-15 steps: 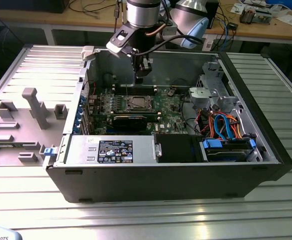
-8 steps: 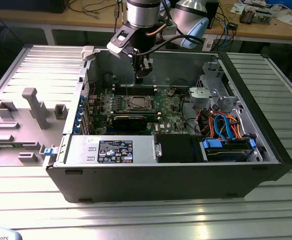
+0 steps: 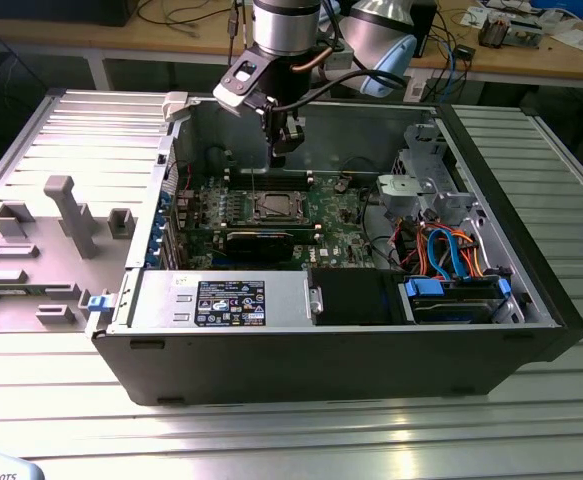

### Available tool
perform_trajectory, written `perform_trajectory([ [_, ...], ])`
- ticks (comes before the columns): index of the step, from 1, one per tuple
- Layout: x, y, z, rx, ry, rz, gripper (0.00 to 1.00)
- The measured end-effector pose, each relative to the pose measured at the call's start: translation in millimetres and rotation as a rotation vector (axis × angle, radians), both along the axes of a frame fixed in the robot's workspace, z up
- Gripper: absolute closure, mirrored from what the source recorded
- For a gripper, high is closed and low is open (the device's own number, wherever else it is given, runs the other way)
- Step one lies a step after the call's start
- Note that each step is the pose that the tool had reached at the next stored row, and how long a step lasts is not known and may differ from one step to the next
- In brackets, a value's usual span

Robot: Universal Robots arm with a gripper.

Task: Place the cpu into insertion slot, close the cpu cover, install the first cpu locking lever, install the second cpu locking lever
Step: 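Install the first cpu locking lever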

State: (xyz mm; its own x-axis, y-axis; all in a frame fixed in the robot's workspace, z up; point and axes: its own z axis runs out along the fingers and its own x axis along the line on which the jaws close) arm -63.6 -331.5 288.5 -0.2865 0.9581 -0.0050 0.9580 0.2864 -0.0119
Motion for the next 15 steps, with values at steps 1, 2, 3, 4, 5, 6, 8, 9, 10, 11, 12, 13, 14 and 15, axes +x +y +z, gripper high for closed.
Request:
perform_trajectory([
  [1,0.0,0.0,0.0,0.0000,0.0000,0.002,0.89],
  [2,0.0,0.0,0.0,0.0000,0.0000,0.004,0.89],
  [3,0.0,0.0,0.0,-0.0001,0.0000,0.007,0.89],
  [4,0.0,0.0,0.0,0.0000,0.0000,0.012,0.89],
  [5,0.0,0.0,0.0,-0.0001,0.0000,0.016,0.89],
  [6,0.0,0.0,0.0,-0.0001,0.0000,0.020,0.89],
  [8,0.0,0.0,0.0,0.0000,0.0000,0.029,0.89],
  [9,0.0,0.0,0.0,0.0000,0.0000,0.033,0.89],
  [10,0.0,0.0,0.0,0.0000,0.0000,0.039,0.89],
  [11,0.0,0.0,0.0,-0.0001,0.0000,0.043,0.89],
  [12,0.0,0.0,0.0,0.0000,0.0000,0.052,0.89],
  [13,0.0,0.0,0.0,0.0000,0.0000,0.055,0.89],
  [14,0.0,0.0,0.0,0.0000,0.0000,0.060,0.89],
  [15,0.0,0.0,0.0,0.0000,0.0000,0.064,0.89],
])
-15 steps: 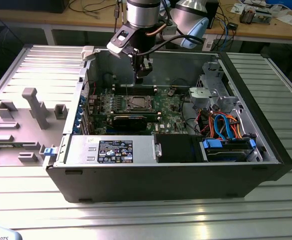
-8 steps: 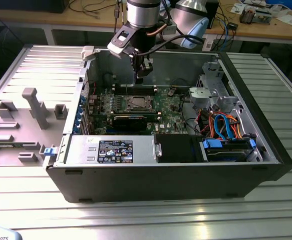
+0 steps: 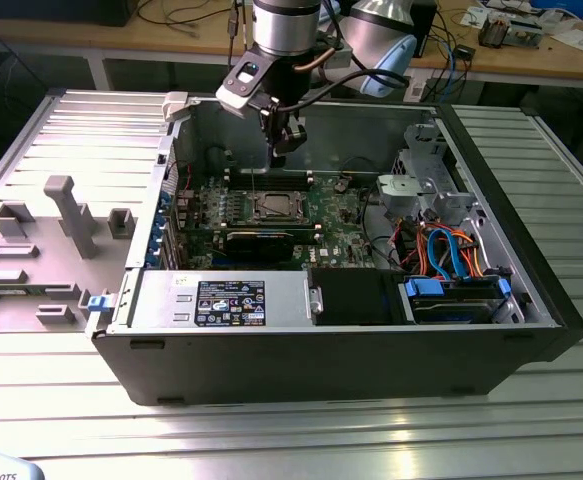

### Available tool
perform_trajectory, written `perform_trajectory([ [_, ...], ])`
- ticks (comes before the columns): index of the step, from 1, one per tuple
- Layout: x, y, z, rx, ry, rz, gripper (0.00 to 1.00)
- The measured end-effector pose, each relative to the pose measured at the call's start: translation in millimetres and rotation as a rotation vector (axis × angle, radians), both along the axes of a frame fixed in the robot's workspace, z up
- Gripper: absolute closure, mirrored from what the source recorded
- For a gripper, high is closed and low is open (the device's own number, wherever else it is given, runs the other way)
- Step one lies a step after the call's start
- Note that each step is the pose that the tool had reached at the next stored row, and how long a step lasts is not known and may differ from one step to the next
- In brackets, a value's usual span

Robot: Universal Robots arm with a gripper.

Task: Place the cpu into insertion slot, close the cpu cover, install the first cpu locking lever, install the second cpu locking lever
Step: 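Install the first cpu locking lever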

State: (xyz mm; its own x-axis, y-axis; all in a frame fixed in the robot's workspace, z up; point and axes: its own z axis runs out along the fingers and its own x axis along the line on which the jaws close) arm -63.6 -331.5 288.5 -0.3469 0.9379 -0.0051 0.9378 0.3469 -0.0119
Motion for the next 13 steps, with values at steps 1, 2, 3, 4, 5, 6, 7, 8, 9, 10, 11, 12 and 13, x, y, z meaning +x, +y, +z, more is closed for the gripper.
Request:
perform_trajectory([
  [1,0.0,0.0,0.0,0.0000,0.0001,0.004,0.89],
  [2,0.0,0.0,0.0,0.0001,0.0000,0.009,0.89],
  [3,0.0,0.0,0.0,0.0000,0.0000,0.012,0.89],
  [4,0.0,0.0,0.0,0.0000,0.0000,0.018,0.89],
  [5,0.0,0.0,0.0,0.0000,0.0000,0.023,0.89],
  [6,0.0,0.0,0.0,0.0000,0.0000,0.026,0.89],
  [7,0.0,0.0,0.0,0.0000,0.0000,0.031,0.89],
  [8,0.0,0.0,0.0,0.0000,0.0000,0.035,0.89],
  [9,0.0,0.0,0.0,0.0000,0.0000,0.037,0.89],
  [10,0.0,0.0,0.0,0.0000,0.0000,0.042,0.89],
  [11,0.0,0.0,0.0,0.0000,0.0000,0.045,0.89],
  [12,0.0,0.0,0.0,0.0000,0.0000,0.050,0.89],
  [13,0.0,0.0,0.0,0.0000,0.0000,0.053,0.89],
])
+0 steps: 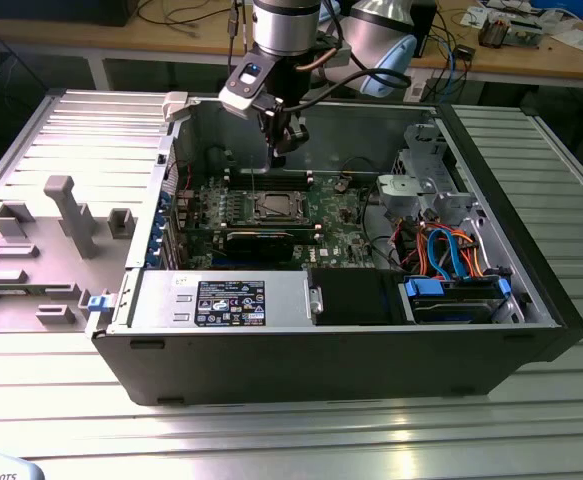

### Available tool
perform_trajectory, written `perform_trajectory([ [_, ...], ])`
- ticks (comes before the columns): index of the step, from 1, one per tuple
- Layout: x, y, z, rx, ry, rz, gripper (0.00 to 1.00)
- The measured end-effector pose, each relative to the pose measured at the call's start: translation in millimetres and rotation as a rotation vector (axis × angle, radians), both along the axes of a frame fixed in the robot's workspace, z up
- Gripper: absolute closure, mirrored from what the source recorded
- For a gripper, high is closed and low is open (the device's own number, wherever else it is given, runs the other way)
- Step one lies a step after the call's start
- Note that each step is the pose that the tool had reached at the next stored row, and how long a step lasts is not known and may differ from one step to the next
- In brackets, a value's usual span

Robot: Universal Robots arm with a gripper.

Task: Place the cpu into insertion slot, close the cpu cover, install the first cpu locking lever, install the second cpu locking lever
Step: 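Install the first cpu locking lever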

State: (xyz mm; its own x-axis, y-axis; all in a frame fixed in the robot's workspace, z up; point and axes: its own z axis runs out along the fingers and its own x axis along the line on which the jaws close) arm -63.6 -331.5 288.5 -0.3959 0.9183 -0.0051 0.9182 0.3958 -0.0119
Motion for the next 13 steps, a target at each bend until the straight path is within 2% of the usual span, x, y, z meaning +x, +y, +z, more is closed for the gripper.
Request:
perform_trajectory([
  [7,0.0,0.0,0.0,0.0000,0.0000,0.031,0.89],
  [13,0.0,0.0,0.0,0.0000,0.0000,0.042,0.89],
])
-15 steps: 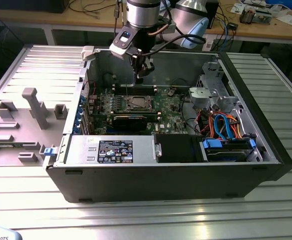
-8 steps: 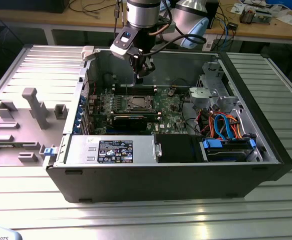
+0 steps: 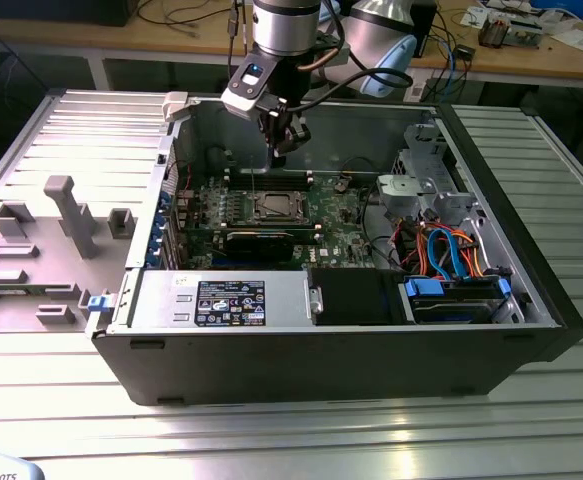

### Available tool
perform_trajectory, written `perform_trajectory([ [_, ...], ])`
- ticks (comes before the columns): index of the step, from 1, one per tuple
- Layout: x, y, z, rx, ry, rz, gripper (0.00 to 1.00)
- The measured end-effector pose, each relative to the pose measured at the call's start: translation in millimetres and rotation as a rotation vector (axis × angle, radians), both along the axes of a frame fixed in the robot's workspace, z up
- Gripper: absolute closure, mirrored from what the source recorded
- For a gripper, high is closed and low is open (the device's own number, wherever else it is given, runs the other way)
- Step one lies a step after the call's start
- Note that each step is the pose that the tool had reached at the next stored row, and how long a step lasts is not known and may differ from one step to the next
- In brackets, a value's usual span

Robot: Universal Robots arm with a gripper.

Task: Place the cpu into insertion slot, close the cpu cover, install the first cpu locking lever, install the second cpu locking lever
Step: 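Install the first cpu locking lever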

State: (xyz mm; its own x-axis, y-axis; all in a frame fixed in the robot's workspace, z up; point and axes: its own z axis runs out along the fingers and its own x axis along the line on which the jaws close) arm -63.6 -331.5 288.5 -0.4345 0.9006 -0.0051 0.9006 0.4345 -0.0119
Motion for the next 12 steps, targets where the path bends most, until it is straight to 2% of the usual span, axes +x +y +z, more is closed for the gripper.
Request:
perform_trajectory([
  [12,0.0,0.0,0.0,0.0000,0.0001,0.004,0.89],
])
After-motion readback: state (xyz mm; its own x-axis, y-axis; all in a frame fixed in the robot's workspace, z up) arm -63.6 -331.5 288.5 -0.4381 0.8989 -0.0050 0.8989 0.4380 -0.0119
